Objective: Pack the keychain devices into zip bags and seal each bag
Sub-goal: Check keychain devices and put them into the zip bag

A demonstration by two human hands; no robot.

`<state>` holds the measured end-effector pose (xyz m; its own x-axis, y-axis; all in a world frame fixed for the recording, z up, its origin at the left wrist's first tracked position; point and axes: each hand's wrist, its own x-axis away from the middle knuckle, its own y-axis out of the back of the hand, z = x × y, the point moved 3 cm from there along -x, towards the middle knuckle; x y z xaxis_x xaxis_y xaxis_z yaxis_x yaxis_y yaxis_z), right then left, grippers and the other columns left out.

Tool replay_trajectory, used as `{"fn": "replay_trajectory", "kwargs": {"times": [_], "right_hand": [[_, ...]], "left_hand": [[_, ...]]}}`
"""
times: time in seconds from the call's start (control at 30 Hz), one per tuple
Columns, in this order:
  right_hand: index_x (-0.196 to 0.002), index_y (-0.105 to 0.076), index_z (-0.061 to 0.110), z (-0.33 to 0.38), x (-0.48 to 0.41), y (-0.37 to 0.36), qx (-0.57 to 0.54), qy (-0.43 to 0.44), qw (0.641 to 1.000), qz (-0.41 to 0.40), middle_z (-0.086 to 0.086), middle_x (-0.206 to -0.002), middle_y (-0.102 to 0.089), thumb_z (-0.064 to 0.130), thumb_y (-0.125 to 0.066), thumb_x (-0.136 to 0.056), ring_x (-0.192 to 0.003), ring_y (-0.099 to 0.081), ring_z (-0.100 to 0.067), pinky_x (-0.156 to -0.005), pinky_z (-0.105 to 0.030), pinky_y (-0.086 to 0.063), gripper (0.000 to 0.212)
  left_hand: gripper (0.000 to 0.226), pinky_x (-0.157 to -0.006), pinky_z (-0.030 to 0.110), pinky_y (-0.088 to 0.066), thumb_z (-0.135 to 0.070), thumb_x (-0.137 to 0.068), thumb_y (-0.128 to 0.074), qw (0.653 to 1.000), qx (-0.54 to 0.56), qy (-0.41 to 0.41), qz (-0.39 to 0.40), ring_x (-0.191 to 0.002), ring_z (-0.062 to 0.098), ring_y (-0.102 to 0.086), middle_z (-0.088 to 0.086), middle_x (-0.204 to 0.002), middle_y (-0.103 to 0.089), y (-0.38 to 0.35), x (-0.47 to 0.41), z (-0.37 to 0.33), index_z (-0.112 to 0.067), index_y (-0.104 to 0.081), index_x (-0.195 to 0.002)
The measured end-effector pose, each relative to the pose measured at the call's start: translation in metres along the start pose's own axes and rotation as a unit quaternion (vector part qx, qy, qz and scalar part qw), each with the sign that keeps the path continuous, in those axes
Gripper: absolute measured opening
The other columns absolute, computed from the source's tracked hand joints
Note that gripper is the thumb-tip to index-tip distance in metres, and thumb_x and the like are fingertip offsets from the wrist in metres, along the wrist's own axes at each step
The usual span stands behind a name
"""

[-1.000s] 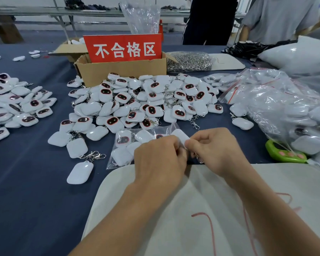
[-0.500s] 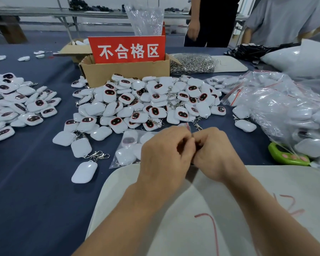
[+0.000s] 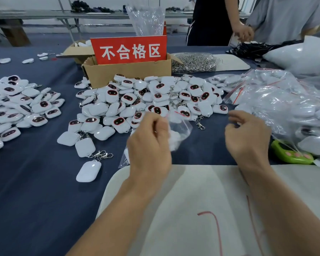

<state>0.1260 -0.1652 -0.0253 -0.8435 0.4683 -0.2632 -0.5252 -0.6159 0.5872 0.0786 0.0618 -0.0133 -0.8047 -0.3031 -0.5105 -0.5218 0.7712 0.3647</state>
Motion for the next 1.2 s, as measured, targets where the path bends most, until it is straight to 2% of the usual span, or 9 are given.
{"fn": "replay_trajectory", "kwargs": {"times": [0.13, 0.27, 0.37, 0.53, 0.77, 0.83, 0.93, 1.0, 1.2], "right_hand": [[-0.148, -0.053, 0.02, -0.014, -0.016, -0.003, 0.184, 0.016, 0.977, 0.105, -0.016, -0.149, -0.052, 0.008, -0.057, -0.089, -0.142, -0.039, -0.036, -0.118, -0.043, -0.028, 0.06], [-0.131, -0.069, 0.021, -0.01, -0.009, -0.008, 0.124, 0.07, 0.986, 0.091, -0.01, -0.132, -0.069, 0.006, -0.058, -0.087, -0.127, -0.058, -0.032, -0.108, -0.035, -0.039, 0.049], [-0.139, -0.063, 0.029, -0.008, -0.008, -0.005, 0.104, 0.059, 0.992, 0.032, -0.012, -0.129, -0.064, 0.013, -0.059, -0.087, -0.126, -0.053, -0.035, -0.108, -0.037, -0.038, 0.055], [-0.137, -0.06, 0.01, -0.015, -0.01, -0.009, 0.201, 0.092, 0.968, 0.121, -0.011, -0.142, -0.058, 0.015, -0.058, -0.093, -0.132, -0.045, -0.035, -0.106, -0.045, -0.04, 0.044], [-0.123, -0.07, 0.017, -0.009, 0.0, -0.013, 0.147, 0.09, 0.979, 0.112, -0.008, -0.125, -0.068, 0.015, -0.065, -0.092, -0.114, -0.059, -0.033, -0.092, -0.039, -0.046, 0.032], [-0.122, -0.073, 0.026, -0.006, 0.003, -0.013, 0.106, 0.064, 0.984, 0.131, -0.003, -0.12, -0.072, 0.018, -0.062, -0.097, -0.111, -0.063, -0.025, -0.092, -0.032, -0.046, 0.028], [-0.094, -0.079, 0.027, 0.008, 0.014, -0.01, -0.088, 0.03, 0.984, 0.155, 0.003, -0.075, -0.074, 0.02, -0.055, -0.101, -0.064, -0.065, -0.011, -0.068, -0.026, -0.048, 0.026], [-0.087, -0.078, 0.021, 0.02, 0.028, -0.011, -0.203, 0.006, 0.957, 0.207, -0.005, -0.058, -0.066, 0.015, -0.05, -0.103, -0.045, -0.05, -0.014, -0.049, -0.025, -0.043, 0.034], [-0.086, -0.076, 0.013, 0.032, 0.048, -0.013, -0.334, -0.037, 0.893, 0.299, -0.009, -0.056, -0.06, 0.012, -0.076, -0.085, -0.043, -0.045, -0.018, -0.04, -0.02, -0.036, 0.002]], "left_hand": [[0.022, -0.07, 0.041, -0.054, -0.029, -0.106, -0.045, 0.986, 0.09, 0.041, -0.132, -0.069, 0.012, -0.066, -0.013, -0.073, -0.066, 0.025, -0.02, 0.005, -0.022, -0.053, -0.087], [0.021, -0.065, 0.009, -0.039, -0.025, -0.11, -0.043, 0.982, 0.07, -0.065, -0.164, -0.069, 0.004, -0.055, -0.008, -0.073, -0.057, 0.033, -0.017, -0.011, -0.021, -0.049, -0.09], [0.02, -0.063, 0.006, -0.035, -0.024, -0.109, -0.045, 0.988, 0.023, -0.131, -0.073, -0.069, 0.003, -0.05, -0.007, -0.071, -0.048, 0.014, 0.002, -0.018, -0.021, -0.05, -0.09], [0.019, -0.061, 0.029, -0.04, -0.031, -0.103, -0.049, 0.956, -0.115, -0.073, 0.258, -0.066, 0.01, -0.052, -0.01, -0.067, -0.057, -0.032, 0.021, -0.004, -0.028, -0.047, -0.084], [0.025, -0.063, 0.034, -0.037, -0.047, -0.095, -0.052, 0.945, -0.17, -0.082, 0.266, -0.072, 0.012, -0.054, -0.009, -0.071, -0.059, -0.039, 0.02, -0.002, -0.028, -0.049, -0.079], [0.025, -0.063, 0.033, -0.035, -0.047, -0.096, -0.053, 0.949, -0.168, -0.081, 0.256, -0.071, 0.01, -0.053, -0.011, -0.07, -0.059, -0.038, 0.021, -0.002, -0.03, -0.048, -0.079], [0.006, -0.068, 0.027, -0.036, -0.042, -0.097, -0.058, 0.973, -0.106, -0.049, 0.201, -0.077, 0.006, -0.053, -0.02, -0.075, -0.062, -0.033, 0.017, -0.002, -0.037, -0.057, -0.094], [0.016, -0.075, 0.021, -0.042, -0.038, -0.095, -0.063, 0.987, -0.045, -0.022, 0.155, -0.085, 0.001, -0.056, -0.023, -0.089, -0.066, -0.029, 0.012, -0.002, -0.04, -0.064, -0.111], [0.032, -0.094, 0.011, -0.04, -0.022, -0.094, -0.061, 0.98, 0.051, -0.095, 0.166, -0.113, -0.002, -0.058, -0.028, -0.113, -0.064, -0.02, 0.0, -0.007, -0.034, -0.073, -0.121]]}}
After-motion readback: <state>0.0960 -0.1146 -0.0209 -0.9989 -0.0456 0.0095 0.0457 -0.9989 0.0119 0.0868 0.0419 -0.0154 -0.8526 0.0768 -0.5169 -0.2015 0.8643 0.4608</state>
